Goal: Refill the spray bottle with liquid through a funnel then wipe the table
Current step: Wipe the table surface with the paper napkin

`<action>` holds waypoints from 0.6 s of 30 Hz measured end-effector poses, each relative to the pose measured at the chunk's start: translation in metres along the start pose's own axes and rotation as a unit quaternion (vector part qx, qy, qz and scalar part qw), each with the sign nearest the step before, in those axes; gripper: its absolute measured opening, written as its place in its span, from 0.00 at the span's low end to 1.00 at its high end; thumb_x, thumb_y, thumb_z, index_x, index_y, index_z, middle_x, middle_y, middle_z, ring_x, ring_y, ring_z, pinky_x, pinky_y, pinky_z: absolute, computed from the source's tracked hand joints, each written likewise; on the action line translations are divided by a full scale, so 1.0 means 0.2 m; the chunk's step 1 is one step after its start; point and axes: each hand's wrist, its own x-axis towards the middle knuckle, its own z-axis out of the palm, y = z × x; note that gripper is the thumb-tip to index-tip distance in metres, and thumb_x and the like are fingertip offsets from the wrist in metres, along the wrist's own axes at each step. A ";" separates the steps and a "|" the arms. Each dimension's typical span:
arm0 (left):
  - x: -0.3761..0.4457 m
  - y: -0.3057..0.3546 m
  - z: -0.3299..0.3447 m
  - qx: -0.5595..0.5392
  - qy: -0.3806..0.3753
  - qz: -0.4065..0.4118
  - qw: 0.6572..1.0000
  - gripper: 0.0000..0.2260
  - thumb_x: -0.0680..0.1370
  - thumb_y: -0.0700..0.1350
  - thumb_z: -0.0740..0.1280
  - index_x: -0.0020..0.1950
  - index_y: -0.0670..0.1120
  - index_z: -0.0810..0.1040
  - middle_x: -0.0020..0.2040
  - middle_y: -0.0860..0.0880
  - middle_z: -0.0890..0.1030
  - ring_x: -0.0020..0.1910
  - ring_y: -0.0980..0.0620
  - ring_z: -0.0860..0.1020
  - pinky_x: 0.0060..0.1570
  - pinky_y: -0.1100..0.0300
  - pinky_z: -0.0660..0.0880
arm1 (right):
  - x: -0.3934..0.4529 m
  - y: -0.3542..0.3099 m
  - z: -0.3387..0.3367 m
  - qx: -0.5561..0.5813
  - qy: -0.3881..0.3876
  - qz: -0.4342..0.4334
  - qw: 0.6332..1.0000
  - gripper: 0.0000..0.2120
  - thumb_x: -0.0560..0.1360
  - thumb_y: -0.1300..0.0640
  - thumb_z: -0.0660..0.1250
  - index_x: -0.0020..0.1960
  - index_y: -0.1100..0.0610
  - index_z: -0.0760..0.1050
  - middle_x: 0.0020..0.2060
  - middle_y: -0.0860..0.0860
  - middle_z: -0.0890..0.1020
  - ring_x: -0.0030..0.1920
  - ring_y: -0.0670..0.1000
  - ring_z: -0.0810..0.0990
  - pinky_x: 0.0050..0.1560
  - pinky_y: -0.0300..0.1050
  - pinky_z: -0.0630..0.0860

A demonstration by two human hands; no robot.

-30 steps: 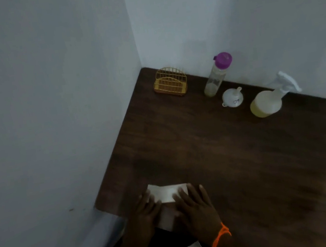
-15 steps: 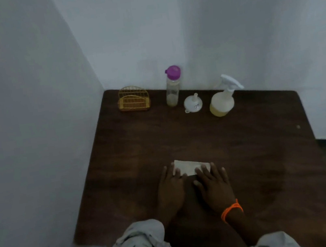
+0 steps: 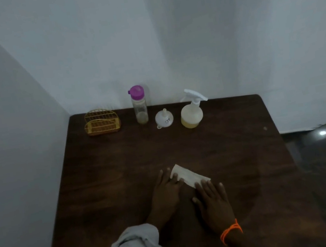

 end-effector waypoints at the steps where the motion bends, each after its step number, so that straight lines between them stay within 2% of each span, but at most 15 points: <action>1: 0.05 -0.03 -0.03 -0.001 0.004 -0.004 1.000 0.24 0.83 0.49 0.53 0.80 0.52 0.64 0.81 0.48 0.61 0.82 0.41 0.48 0.79 0.40 0.41 | 0.06 0.01 -0.02 -0.002 0.006 0.003 1.000 0.27 0.81 0.39 0.52 0.75 0.49 0.69 0.72 0.53 0.74 0.75 0.54 0.68 0.77 0.58 0.50; 6: 0.20 -0.22 -0.13 -0.003 0.017 -0.039 0.999 0.23 0.82 0.51 0.54 0.78 0.55 0.67 0.80 0.49 0.65 0.81 0.41 0.54 0.78 0.40 0.44 | 0.38 -0.04 -0.12 0.017 0.008 -0.014 1.000 0.32 0.80 0.37 0.46 0.77 0.50 0.66 0.76 0.55 0.68 0.78 0.56 0.62 0.79 0.58 0.49; 9: 0.16 -0.34 -0.11 -0.016 0.026 -0.058 0.998 0.28 0.78 0.54 0.48 0.78 0.55 0.67 0.79 0.48 0.67 0.80 0.41 0.56 0.79 0.41 0.46 | 0.50 -0.15 -0.15 0.014 -0.022 -0.048 0.999 0.37 0.78 0.35 0.40 0.79 0.51 0.61 0.79 0.55 0.61 0.81 0.55 0.55 0.79 0.57 0.45; 11: 0.10 -0.41 -0.05 -0.036 0.044 -0.068 0.996 0.29 0.76 0.52 0.49 0.76 0.55 0.70 0.76 0.47 0.71 0.79 0.40 0.61 0.79 0.43 0.47 | 0.52 -0.23 -0.14 0.023 -0.029 -0.070 0.997 0.37 0.77 0.35 0.39 0.80 0.51 0.60 0.80 0.54 0.60 0.81 0.55 0.53 0.80 0.57 0.44; 14: -0.06 -0.46 0.02 -0.078 0.054 -0.092 0.991 0.26 0.74 0.47 0.57 0.73 0.53 0.75 0.72 0.45 0.76 0.76 0.40 0.68 0.76 0.47 0.43 | 0.48 -0.33 -0.10 0.036 -0.044 -0.103 0.993 0.34 0.78 0.38 0.43 0.79 0.51 0.61 0.80 0.53 0.60 0.81 0.54 0.53 0.79 0.56 0.44; 18: -0.30 -0.43 0.11 -0.072 0.036 -0.081 0.993 0.28 0.74 0.48 0.63 0.75 0.51 0.72 0.76 0.47 0.70 0.79 0.42 0.63 0.80 0.47 0.42 | 0.37 -0.37 -0.06 0.090 -0.048 -0.104 0.989 0.23 0.83 0.46 0.55 0.76 0.50 0.68 0.79 0.50 0.63 0.81 0.52 0.55 0.81 0.53 0.46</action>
